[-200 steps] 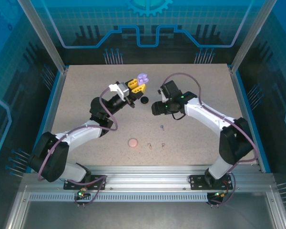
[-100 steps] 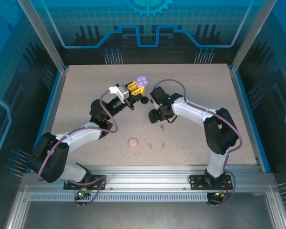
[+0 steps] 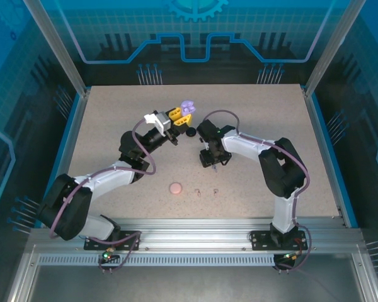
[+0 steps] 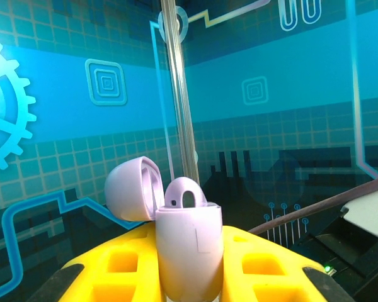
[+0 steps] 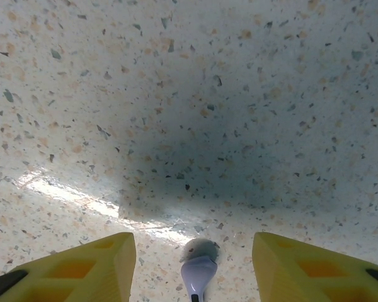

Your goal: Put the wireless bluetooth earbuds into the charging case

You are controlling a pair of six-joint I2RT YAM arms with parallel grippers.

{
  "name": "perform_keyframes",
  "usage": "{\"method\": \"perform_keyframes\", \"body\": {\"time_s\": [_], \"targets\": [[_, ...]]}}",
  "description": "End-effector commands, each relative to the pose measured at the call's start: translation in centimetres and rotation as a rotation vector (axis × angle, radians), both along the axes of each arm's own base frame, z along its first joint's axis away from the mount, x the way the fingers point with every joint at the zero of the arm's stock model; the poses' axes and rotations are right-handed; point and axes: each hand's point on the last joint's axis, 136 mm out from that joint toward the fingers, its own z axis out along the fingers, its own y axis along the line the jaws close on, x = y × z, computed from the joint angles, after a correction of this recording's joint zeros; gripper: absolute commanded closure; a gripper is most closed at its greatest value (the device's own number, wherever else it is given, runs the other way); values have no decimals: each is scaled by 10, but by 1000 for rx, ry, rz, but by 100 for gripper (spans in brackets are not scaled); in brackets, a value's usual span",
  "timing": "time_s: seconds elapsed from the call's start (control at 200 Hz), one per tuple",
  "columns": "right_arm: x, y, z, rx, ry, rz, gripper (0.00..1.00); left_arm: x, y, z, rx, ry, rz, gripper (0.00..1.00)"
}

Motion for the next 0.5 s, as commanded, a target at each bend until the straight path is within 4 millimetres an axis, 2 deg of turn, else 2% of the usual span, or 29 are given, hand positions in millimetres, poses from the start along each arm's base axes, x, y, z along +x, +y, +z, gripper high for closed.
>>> {"method": "perform_keyframes", "body": {"time_s": [0.0,0.495], "targets": [[-10,-1,-7,-31,25,-4,48,-2,1,7,-26,-34,8,100],[-21,-6,-17,-48,50,-10,56,0,0,5,-30,-26,2,100]]}}
